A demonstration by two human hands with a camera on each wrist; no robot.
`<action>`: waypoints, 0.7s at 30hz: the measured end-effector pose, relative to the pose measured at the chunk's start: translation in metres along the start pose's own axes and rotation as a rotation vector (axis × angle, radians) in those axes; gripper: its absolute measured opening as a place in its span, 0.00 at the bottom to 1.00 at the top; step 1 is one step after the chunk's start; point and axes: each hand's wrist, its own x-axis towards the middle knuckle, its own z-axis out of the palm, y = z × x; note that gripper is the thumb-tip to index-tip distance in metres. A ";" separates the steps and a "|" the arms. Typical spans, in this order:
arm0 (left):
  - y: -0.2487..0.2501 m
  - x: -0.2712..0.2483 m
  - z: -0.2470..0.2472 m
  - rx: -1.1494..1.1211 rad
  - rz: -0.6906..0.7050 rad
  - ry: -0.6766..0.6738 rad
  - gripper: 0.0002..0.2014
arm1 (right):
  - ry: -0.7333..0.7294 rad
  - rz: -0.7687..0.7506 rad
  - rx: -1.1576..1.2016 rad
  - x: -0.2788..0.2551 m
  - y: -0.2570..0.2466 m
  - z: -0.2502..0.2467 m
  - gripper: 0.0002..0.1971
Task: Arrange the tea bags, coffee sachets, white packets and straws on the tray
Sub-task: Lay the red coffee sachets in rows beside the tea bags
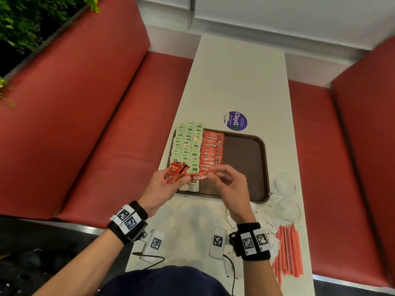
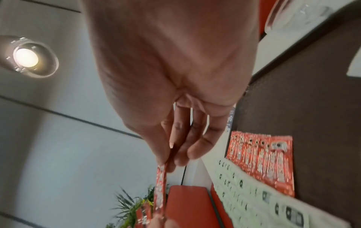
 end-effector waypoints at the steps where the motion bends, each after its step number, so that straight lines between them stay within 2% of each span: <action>1: -0.001 0.000 0.001 0.001 -0.012 -0.012 0.11 | 0.033 -0.003 0.055 0.001 -0.001 0.002 0.06; 5: 0.000 0.000 0.008 0.063 -0.033 -0.081 0.11 | 0.117 -0.005 0.215 0.004 -0.002 0.012 0.10; 8: 0.006 0.001 0.009 0.106 -0.005 -0.065 0.08 | 0.127 -0.038 0.099 0.009 -0.007 0.007 0.13; 10: 0.012 0.002 0.010 0.095 0.017 -0.049 0.10 | 0.057 -0.066 -0.076 0.013 -0.011 0.000 0.14; 12: 0.016 0.004 0.014 0.097 0.025 -0.068 0.11 | -0.095 -0.095 -0.234 0.015 -0.013 -0.002 0.13; 14: 0.018 0.005 0.016 0.085 0.031 -0.101 0.07 | -0.226 -0.133 -0.313 0.016 -0.013 0.000 0.13; 17: 0.017 0.009 0.016 0.106 0.037 -0.109 0.05 | -0.225 -0.145 -0.330 0.015 -0.013 0.003 0.17; 21: 0.012 0.012 0.016 0.036 0.052 0.054 0.10 | -0.207 -0.032 -0.256 0.006 -0.011 0.002 0.24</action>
